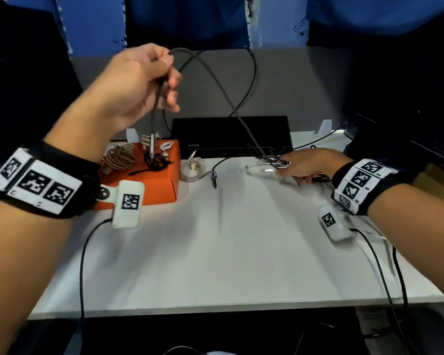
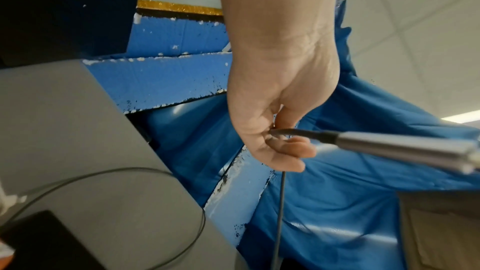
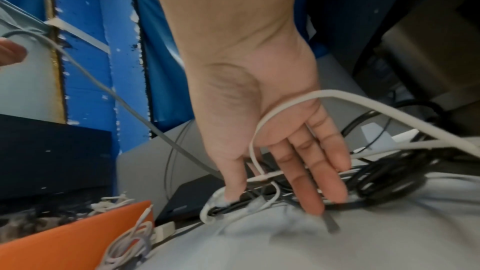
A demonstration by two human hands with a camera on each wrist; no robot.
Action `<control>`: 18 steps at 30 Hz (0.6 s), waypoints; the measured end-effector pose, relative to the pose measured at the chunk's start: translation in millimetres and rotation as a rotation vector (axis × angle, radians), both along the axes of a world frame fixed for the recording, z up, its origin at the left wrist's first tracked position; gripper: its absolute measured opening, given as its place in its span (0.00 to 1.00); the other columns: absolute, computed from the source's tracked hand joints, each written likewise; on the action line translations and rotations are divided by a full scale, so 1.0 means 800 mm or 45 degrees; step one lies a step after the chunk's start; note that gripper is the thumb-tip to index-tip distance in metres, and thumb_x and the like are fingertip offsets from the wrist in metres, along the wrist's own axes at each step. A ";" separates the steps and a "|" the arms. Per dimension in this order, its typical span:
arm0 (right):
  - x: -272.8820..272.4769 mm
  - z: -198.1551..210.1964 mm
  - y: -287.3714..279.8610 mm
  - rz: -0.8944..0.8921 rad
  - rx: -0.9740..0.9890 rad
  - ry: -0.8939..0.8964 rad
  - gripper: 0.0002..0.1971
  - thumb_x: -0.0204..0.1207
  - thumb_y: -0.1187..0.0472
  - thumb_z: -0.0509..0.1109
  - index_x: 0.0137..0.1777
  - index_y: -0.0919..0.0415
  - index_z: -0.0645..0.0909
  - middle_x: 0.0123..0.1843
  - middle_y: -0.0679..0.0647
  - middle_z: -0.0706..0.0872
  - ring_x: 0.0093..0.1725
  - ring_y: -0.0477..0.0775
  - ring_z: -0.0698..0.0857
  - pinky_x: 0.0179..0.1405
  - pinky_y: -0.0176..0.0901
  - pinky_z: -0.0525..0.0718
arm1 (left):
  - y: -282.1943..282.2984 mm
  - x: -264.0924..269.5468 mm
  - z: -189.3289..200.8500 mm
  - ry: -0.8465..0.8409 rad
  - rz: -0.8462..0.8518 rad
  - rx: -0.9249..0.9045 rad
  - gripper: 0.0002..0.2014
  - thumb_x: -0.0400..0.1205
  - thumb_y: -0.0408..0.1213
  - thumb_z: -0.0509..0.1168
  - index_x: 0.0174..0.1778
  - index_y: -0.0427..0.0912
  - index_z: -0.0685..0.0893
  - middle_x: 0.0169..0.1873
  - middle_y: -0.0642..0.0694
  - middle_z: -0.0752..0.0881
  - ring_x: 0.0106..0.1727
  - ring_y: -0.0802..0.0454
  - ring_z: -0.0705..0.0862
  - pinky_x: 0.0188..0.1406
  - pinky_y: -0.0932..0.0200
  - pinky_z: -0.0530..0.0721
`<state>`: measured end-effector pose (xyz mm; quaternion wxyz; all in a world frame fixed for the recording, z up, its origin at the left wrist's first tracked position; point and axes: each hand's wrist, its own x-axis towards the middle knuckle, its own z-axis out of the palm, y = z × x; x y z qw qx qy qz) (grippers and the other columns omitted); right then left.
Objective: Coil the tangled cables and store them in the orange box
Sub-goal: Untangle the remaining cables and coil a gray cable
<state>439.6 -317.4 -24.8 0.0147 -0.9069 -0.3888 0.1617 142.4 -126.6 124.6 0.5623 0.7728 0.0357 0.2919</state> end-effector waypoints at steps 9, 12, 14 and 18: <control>-0.018 0.023 -0.004 0.321 0.153 -0.260 0.22 0.78 0.40 0.76 0.65 0.50 0.79 0.51 0.47 0.85 0.51 0.55 0.83 0.50 0.47 0.82 | 0.031 -0.022 0.007 -0.295 0.370 -0.178 0.07 0.90 0.35 0.54 0.48 0.47 0.74 0.30 0.56 0.75 0.26 0.58 0.63 0.23 0.61 0.59; -0.010 0.047 -0.025 0.293 0.085 -0.255 0.14 0.79 0.42 0.75 0.50 0.51 0.79 0.41 0.44 0.85 0.43 0.54 0.86 0.45 0.48 0.83 | 0.041 -0.024 0.001 -0.432 0.513 -0.364 0.09 0.86 0.33 0.53 0.41 0.49 0.71 0.27 0.56 0.73 0.24 0.57 0.60 0.22 0.60 0.57; -0.002 0.054 -0.038 0.201 -0.070 -0.105 0.14 0.84 0.43 0.71 0.50 0.54 0.81 0.38 0.48 0.91 0.37 0.54 0.91 0.48 0.50 0.86 | 0.043 -0.022 -0.004 -0.370 0.527 -0.364 0.09 0.86 0.34 0.56 0.41 0.49 0.73 0.27 0.55 0.73 0.23 0.57 0.60 0.21 0.60 0.56; 0.003 0.060 -0.046 0.104 0.093 -0.050 0.17 0.92 0.52 0.58 0.48 0.63 0.80 0.32 0.58 0.90 0.22 0.55 0.85 0.29 0.43 0.84 | 0.017 -0.005 -0.024 0.102 0.278 -0.020 0.07 0.88 0.35 0.62 0.44 0.48 0.80 0.27 0.50 0.76 0.21 0.55 0.64 0.20 0.62 0.58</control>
